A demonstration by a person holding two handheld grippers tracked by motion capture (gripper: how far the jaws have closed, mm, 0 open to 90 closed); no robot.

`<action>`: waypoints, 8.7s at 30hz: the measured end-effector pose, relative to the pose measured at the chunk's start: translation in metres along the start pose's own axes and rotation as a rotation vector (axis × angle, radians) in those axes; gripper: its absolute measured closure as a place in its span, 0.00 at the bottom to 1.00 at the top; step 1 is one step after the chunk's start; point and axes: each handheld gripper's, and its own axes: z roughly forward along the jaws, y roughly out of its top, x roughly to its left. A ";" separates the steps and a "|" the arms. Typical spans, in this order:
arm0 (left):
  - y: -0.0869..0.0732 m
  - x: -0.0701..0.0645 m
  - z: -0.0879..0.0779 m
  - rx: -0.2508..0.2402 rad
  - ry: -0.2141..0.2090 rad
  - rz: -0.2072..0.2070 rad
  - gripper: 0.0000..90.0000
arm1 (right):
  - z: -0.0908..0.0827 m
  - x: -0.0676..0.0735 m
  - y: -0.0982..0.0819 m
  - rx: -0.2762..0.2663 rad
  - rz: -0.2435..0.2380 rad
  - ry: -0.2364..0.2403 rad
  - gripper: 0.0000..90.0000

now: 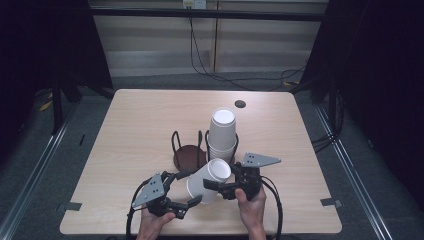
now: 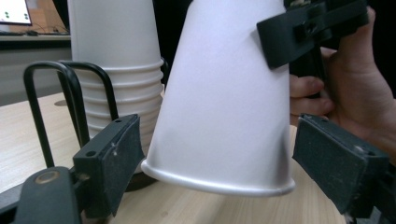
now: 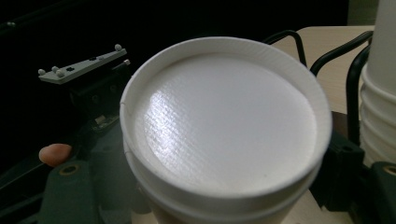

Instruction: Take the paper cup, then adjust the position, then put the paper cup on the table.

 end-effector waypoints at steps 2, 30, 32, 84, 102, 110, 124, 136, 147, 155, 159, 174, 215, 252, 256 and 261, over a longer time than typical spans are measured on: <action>0.000 0.000 0.002 -0.002 -0.001 -0.011 0.12 | 0.001 0.000 -0.001 -0.005 0.006 0.012 0.26; -0.008 0.000 0.024 0.093 -0.051 0.007 0.14 | 0.017 0.004 -0.007 0.037 0.010 0.040 0.25; -0.008 0.001 0.024 0.083 -0.056 0.002 0.16 | 0.017 0.004 -0.007 0.028 0.009 0.036 0.24; 0.018 0.025 0.020 0.532 -0.080 0.064 0.18 | -0.004 -0.004 -0.008 0.248 -0.109 -0.071 0.16; 0.024 0.025 0.026 0.653 -0.110 0.101 0.18 | -0.001 -0.008 -0.006 0.416 -0.154 0.025 0.15; 0.030 0.022 0.027 0.692 -0.135 0.138 0.18 | 0.003 -0.007 0.000 0.526 -0.231 -0.001 0.17; 0.038 0.014 0.034 0.745 -0.183 0.210 0.18 | 0.013 -0.014 -0.004 0.640 -0.238 0.076 0.18; 0.042 0.008 0.040 0.788 -0.241 0.248 0.18 | 0.018 -0.014 0.003 0.667 -0.220 0.119 0.21; 0.041 0.001 0.047 0.794 -0.273 0.262 0.18 | 0.026 -0.012 0.001 0.698 -0.228 0.165 0.19; 0.040 -0.002 0.051 0.803 -0.290 0.275 0.18 | 0.031 -0.010 -0.001 0.726 -0.228 0.195 0.22; 0.039 -0.002 0.051 0.796 -0.310 0.267 0.18 | 0.030 -0.009 -0.001 0.727 -0.242 0.205 0.24; 0.035 0.005 0.049 0.748 -0.324 0.241 0.15 | 0.031 -0.011 -0.002 0.734 -0.228 0.208 0.26; 0.043 0.028 0.006 0.416 -0.197 0.115 0.17 | -0.002 -0.025 -0.007 0.571 -0.128 0.089 0.26; 0.020 0.023 -0.013 0.258 -0.170 -0.066 0.17 | -0.003 -0.027 -0.026 0.179 -0.117 0.150 0.26; 0.021 0.023 -0.016 0.219 -0.170 -0.076 0.17 | -0.001 -0.027 -0.026 0.144 -0.119 0.175 0.26; 0.021 0.022 -0.017 0.183 -0.174 -0.091 0.17 | 0.001 -0.025 -0.027 0.123 -0.127 0.195 0.26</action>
